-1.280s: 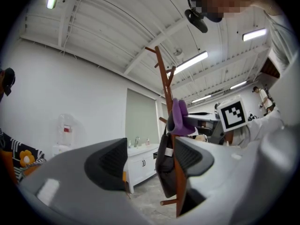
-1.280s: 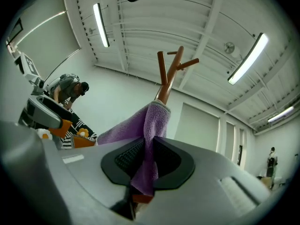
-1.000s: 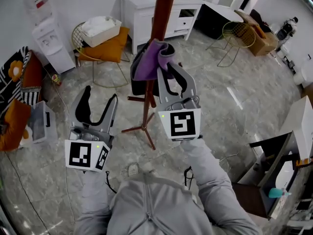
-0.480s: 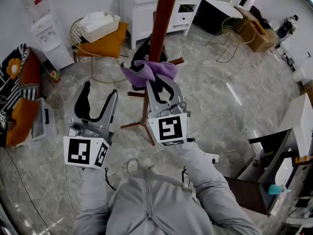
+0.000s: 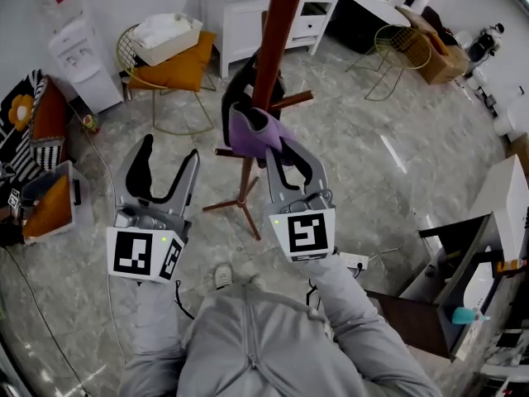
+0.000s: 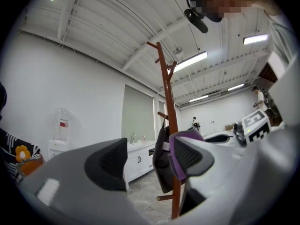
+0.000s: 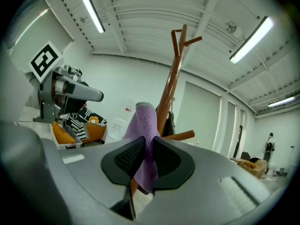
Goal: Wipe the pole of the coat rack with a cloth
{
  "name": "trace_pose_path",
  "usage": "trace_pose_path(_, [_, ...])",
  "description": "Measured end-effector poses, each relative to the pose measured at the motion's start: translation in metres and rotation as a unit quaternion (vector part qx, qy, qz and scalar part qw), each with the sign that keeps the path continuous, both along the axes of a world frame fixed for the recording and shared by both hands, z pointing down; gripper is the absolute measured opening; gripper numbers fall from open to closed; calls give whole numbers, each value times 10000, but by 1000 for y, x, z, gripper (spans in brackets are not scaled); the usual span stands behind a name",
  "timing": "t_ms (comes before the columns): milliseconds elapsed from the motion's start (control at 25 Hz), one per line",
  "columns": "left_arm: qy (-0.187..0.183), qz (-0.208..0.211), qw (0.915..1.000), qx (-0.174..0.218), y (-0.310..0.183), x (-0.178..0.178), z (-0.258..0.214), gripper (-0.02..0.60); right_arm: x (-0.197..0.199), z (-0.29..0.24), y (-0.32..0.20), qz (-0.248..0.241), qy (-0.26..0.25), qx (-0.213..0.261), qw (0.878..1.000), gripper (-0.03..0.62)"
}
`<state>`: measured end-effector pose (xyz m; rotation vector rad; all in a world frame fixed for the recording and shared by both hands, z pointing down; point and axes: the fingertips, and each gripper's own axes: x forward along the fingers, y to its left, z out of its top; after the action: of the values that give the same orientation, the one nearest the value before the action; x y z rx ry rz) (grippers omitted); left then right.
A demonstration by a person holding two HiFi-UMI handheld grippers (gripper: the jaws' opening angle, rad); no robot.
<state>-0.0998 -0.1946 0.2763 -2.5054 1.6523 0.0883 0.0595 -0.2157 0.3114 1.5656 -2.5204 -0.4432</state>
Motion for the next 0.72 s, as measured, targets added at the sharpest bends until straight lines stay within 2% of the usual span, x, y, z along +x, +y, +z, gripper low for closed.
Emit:
trace_pose_path(120, [13, 69, 10000, 28, 0, 4, -1, 341, 29, -22, 16, 295, -224, 66, 9993, 51])
trace_pose_path(280, [37, 113, 9999, 73, 2, 5, -3, 341, 73, -64, 30, 785, -322, 634, 9944, 51])
trace_pose_path(440, [72, 127, 9998, 118, 4, 3, -5, 341, 100, -104, 29, 1375, -214, 1139, 9837, 51])
trace_pose_path(560, [98, 116, 9998, 137, 4, 0, -6, 341, 96, -117, 13, 1523, -234, 1235, 9803, 51])
trace_pose_path(720, [114, 37, 9998, 134, 6, -10, -6, 341, 61, -105, -21, 1419, -37, 909, 9857, 51])
